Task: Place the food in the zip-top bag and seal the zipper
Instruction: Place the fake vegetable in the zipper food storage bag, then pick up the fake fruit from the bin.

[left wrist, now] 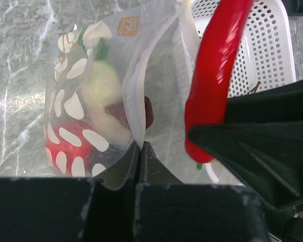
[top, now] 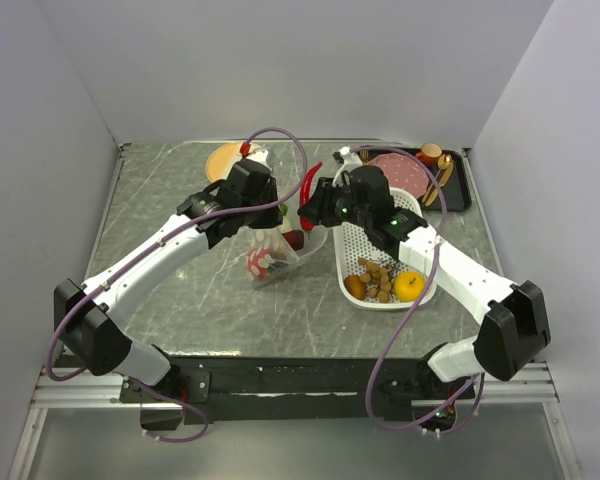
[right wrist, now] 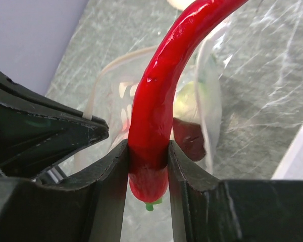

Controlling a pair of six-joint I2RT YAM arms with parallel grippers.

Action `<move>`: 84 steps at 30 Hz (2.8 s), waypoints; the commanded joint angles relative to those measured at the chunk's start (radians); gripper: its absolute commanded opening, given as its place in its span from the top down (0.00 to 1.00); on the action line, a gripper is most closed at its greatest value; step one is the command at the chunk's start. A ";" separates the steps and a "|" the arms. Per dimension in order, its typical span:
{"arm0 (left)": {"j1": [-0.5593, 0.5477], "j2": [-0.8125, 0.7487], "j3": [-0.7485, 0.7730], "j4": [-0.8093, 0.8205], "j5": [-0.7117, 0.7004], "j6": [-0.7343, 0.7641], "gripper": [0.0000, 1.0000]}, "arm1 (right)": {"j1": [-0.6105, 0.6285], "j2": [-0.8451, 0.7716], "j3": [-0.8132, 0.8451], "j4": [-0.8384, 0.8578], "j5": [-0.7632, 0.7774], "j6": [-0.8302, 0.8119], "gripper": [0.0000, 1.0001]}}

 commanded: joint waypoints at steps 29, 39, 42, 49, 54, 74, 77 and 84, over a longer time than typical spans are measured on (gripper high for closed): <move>0.007 -0.015 0.010 0.049 0.006 -0.018 0.99 | 0.036 0.005 0.078 -0.180 -0.026 -0.077 0.30; 0.015 -0.027 -0.005 0.032 -0.046 -0.039 0.99 | -0.022 -0.195 -0.022 -0.198 0.387 0.058 0.27; 0.032 -0.007 -0.001 0.007 -0.025 -0.043 0.99 | -0.125 -0.209 -0.068 -0.238 0.399 0.095 0.27; 0.035 -0.025 -0.024 0.049 0.032 -0.027 0.99 | -0.220 -0.137 -0.126 -0.396 0.377 0.072 0.27; 0.033 -0.025 -0.024 0.046 0.032 -0.021 0.99 | -0.220 -0.144 -0.224 -0.422 0.394 0.164 0.26; 0.033 -0.021 -0.021 0.046 0.041 -0.009 0.99 | -0.219 -0.065 -0.334 -0.446 0.552 0.460 0.27; 0.033 -0.024 -0.016 0.038 0.036 -0.006 0.99 | -0.219 -0.060 -0.343 -0.445 0.567 0.475 0.28; 0.033 -0.019 -0.024 0.049 0.050 -0.009 0.99 | -0.223 0.063 -0.311 -0.394 0.540 0.440 0.31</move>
